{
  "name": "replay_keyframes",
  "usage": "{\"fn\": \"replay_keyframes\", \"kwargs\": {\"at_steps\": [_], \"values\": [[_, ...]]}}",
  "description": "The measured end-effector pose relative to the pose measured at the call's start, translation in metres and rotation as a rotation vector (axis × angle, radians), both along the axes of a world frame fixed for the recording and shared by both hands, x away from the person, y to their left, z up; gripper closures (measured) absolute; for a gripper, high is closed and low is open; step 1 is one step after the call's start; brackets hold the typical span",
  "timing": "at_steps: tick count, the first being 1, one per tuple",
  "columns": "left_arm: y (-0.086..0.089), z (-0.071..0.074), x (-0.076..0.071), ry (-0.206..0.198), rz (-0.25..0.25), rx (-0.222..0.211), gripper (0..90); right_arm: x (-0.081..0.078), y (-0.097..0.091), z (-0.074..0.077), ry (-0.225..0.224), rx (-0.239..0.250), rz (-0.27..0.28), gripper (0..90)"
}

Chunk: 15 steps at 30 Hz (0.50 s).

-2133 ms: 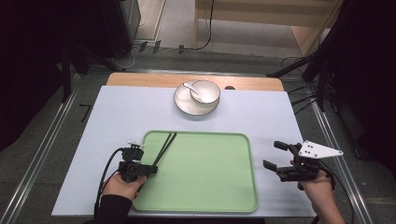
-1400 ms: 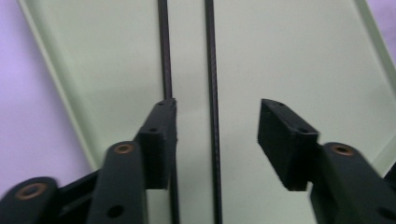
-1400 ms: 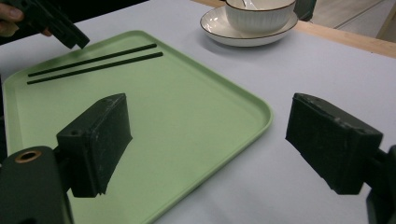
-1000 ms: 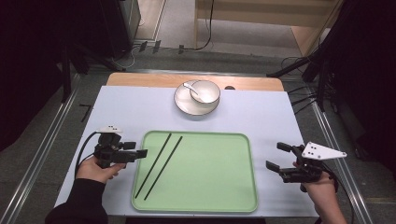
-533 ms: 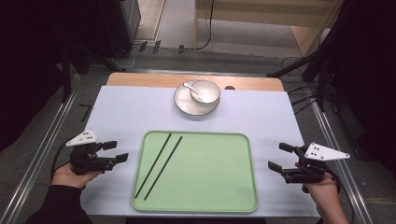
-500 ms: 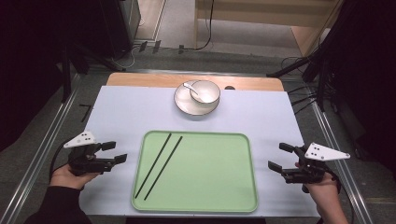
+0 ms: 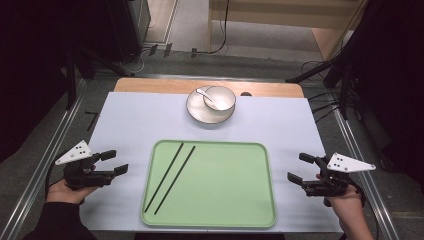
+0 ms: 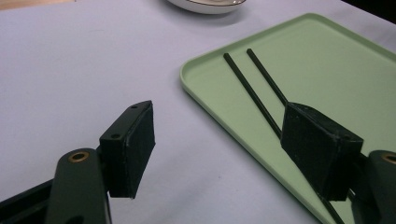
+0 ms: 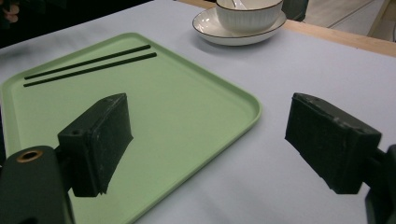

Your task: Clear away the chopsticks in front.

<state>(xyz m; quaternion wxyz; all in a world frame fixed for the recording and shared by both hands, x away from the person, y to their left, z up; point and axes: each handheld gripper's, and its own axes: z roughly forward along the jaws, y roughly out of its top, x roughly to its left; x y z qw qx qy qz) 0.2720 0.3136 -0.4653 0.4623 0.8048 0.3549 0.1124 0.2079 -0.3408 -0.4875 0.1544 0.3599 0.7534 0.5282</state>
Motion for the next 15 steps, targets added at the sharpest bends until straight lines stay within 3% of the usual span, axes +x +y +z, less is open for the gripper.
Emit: {"fn": "replay_keyframes", "kwargs": {"at_steps": [15], "values": [[0.0019,-0.0009,-0.0003,-0.001,0.017,-0.008,26.2,0.0003,0.0002,-0.0001,0.001,-0.003,0.001,15.1]]}}
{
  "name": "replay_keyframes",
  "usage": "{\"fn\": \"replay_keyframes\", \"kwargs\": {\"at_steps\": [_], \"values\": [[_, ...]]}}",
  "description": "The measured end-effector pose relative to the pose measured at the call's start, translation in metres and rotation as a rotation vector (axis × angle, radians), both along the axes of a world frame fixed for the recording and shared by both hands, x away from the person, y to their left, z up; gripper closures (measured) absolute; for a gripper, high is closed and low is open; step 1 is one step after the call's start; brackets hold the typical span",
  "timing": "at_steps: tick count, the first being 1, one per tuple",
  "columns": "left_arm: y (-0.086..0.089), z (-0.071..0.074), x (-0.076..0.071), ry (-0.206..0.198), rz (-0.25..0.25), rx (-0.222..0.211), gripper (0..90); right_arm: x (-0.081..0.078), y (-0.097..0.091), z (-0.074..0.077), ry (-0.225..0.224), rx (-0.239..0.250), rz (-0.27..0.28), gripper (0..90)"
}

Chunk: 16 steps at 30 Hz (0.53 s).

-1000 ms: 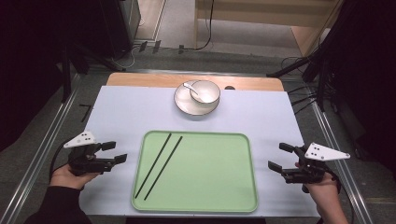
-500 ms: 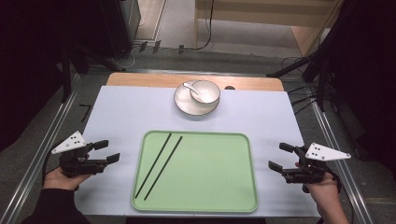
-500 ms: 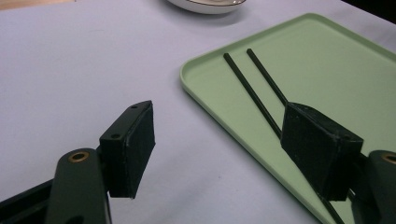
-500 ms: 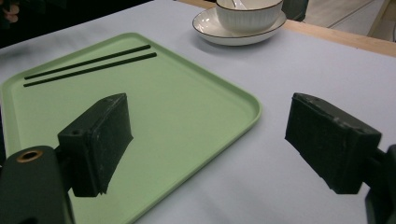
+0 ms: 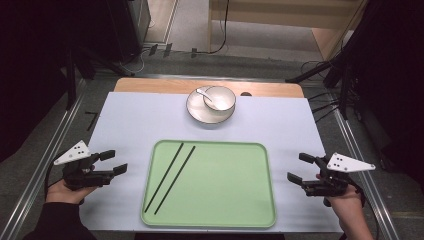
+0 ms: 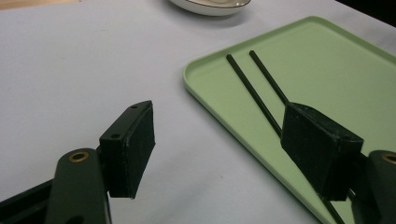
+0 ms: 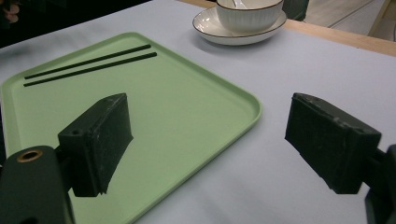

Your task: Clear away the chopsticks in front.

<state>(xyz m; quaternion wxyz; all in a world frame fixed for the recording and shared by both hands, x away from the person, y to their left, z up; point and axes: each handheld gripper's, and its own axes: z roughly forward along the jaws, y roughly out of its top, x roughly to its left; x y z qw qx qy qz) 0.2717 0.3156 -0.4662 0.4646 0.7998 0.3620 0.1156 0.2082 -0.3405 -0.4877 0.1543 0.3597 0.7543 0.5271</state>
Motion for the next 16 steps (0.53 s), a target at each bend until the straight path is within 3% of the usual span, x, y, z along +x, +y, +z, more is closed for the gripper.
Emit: {"fn": "replay_keyframes", "kwargs": {"at_steps": [16], "values": [[-0.0006,-0.0031,0.0019,0.022,0.021,-0.012,25.2,0.0002,-0.0002,0.0006,-0.009,0.002,-0.004,15.1]]}}
